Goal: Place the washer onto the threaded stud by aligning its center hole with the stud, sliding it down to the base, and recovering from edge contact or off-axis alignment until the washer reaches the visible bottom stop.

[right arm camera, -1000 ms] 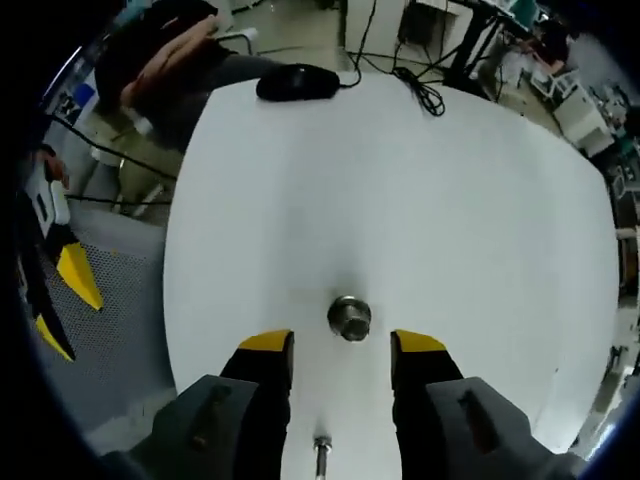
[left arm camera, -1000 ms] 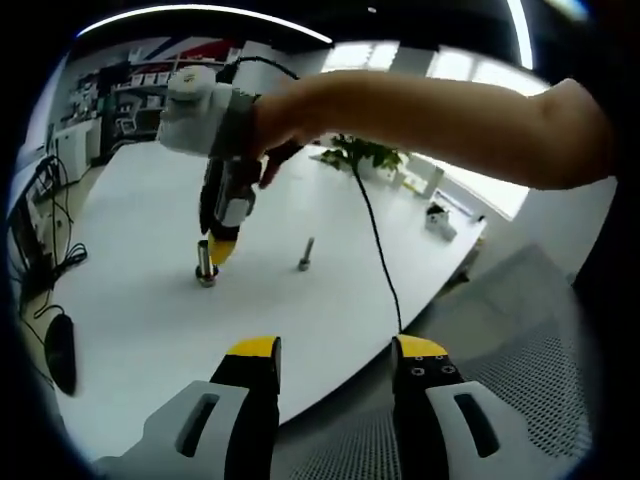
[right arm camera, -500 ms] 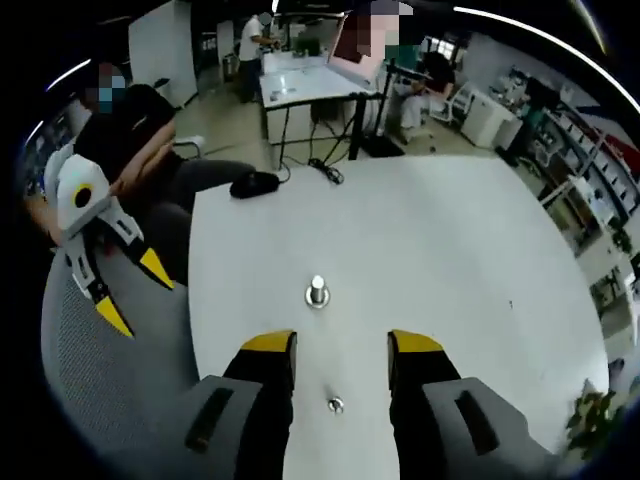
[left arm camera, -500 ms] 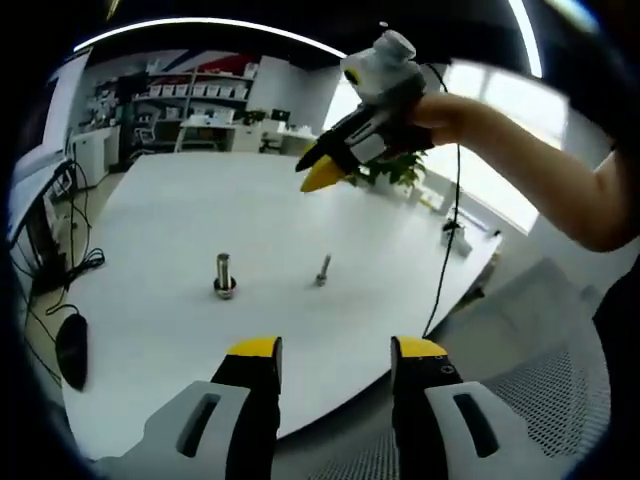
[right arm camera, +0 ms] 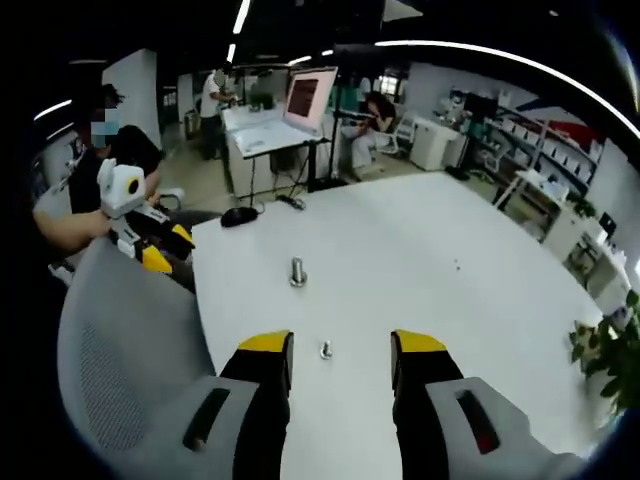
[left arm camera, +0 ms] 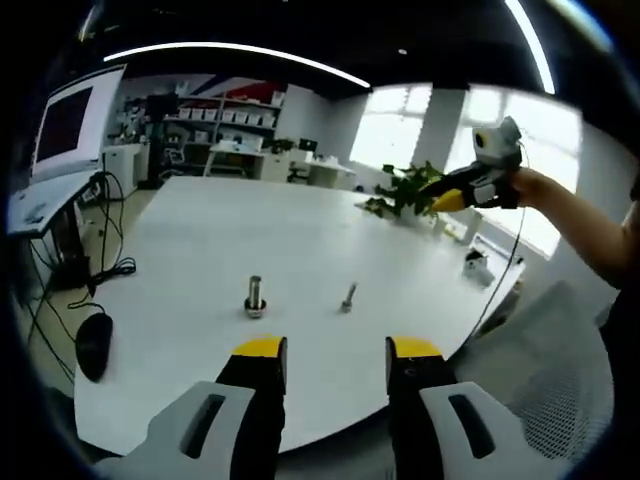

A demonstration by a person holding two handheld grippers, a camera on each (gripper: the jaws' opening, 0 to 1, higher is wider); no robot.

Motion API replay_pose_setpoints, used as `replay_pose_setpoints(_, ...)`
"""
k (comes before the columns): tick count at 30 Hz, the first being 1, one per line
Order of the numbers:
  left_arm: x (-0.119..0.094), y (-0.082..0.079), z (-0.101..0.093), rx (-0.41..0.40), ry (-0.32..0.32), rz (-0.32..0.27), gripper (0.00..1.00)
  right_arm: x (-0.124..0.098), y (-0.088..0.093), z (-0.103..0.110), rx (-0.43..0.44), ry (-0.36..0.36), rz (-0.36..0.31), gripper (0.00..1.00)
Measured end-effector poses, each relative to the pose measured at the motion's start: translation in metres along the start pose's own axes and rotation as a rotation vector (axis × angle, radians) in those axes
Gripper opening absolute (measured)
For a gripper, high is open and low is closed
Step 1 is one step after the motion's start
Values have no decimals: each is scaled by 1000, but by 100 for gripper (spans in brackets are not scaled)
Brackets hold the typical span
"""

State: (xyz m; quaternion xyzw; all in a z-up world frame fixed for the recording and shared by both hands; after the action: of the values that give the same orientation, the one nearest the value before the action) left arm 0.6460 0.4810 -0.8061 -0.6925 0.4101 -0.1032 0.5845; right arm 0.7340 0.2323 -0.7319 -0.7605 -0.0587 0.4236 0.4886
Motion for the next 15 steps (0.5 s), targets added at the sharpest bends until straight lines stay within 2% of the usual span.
replay_pose_setpoints(3,-1,-4,5,6,-31,-14,37,-20,12,-7,71,21,-48,41)
replay_pose_setpoints(4,-3,-5,8,3,-50,-22,37,-30,10,-12,100,52,-127,41)
replay_pose_setpoints(6,-6,-5,14,18,-92,-15,37,-46,13,-11,117,81,-219,44)
replay_pose_setpoints(9,-10,-11,17,22,-125,-50,37,-61,36,-8,166,126,-235,49)
replay_pose_setpoints(12,-15,-15,23,34,-171,-65,36,-66,68,3,271,165,-223,51)
replay_pose_setpoints(15,-19,-14,29,34,-212,-64,36,-69,91,16,247,181,-196,52)
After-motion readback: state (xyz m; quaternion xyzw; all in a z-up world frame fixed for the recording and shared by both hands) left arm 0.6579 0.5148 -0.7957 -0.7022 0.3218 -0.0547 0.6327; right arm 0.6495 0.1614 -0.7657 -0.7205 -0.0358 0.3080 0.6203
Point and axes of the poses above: the point that each gripper's makers call its tool centre point, and the gripper's own axes: x roughly forward along the fingers, z roughly to its left, y roughly out of its underside, the point moved 1 cm from there along -x, roughly backward along the fingers, and after that the axes turned 8 degrees about y, right-handed, at the moved point
